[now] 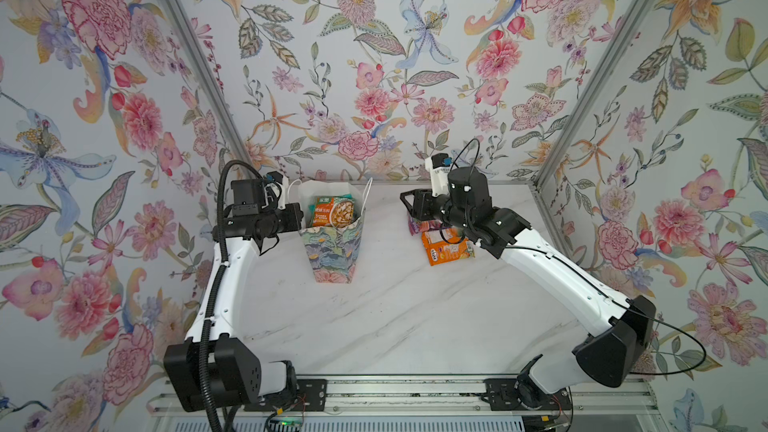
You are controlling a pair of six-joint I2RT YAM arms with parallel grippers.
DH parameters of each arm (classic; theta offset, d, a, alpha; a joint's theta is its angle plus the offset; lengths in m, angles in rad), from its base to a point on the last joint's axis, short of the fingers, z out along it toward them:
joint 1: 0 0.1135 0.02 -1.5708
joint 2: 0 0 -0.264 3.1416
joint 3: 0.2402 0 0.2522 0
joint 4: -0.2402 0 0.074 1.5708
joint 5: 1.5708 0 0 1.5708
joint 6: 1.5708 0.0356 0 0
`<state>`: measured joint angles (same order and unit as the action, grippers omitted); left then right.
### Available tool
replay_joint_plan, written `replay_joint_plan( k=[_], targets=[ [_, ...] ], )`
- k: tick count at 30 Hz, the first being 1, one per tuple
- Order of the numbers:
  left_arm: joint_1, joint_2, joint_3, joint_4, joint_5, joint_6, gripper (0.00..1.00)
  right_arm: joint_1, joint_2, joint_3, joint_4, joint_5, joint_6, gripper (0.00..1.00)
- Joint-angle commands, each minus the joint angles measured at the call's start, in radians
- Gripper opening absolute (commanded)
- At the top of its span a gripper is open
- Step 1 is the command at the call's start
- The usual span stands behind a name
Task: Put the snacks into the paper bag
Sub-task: 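Move the right gripper down to the orange Fox's Fruits bag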
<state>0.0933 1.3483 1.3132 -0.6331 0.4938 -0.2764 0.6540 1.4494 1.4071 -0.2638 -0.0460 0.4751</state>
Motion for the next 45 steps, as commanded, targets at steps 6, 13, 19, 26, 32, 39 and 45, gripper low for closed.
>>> replay_joint_plan(
  k=[6, 13, 19, 26, 32, 39, 45],
  targets=[
    [-0.007, 0.006, 0.002, -0.01, 0.019, 0.003, 0.03, -0.216, -0.217, -0.491, 0.111, -0.007, 0.251, 0.54],
    [-0.006, 0.002, 0.0, -0.01, 0.019, 0.0, 0.03, -0.353, -0.274, -0.745, 0.201, -0.046, 0.36, 0.58],
    [-0.006, -0.001, -0.005, -0.01, 0.019, -0.001, 0.03, -0.412, -0.208, -0.802, 0.274, -0.116, 0.387, 0.6],
    [-0.006, -0.001, -0.002, -0.013, 0.017, -0.001, 0.03, -0.435, -0.093, -0.827, 0.402, -0.183, 0.431, 0.61],
    [-0.006, 0.0, -0.002, -0.013, 0.016, -0.002, 0.03, -0.435, -0.006, -0.813, 0.46, -0.175, 0.446, 0.61],
    [-0.006, 0.003, 0.002, -0.013, 0.016, -0.001, 0.03, -0.435, 0.099, -0.804, 0.545, -0.179, 0.491, 0.61],
    [-0.006, 0.003, 0.001, -0.019, 0.012, 0.005, 0.03, -0.432, 0.173, -0.788, 0.594, -0.172, 0.518, 0.61]
  ],
)
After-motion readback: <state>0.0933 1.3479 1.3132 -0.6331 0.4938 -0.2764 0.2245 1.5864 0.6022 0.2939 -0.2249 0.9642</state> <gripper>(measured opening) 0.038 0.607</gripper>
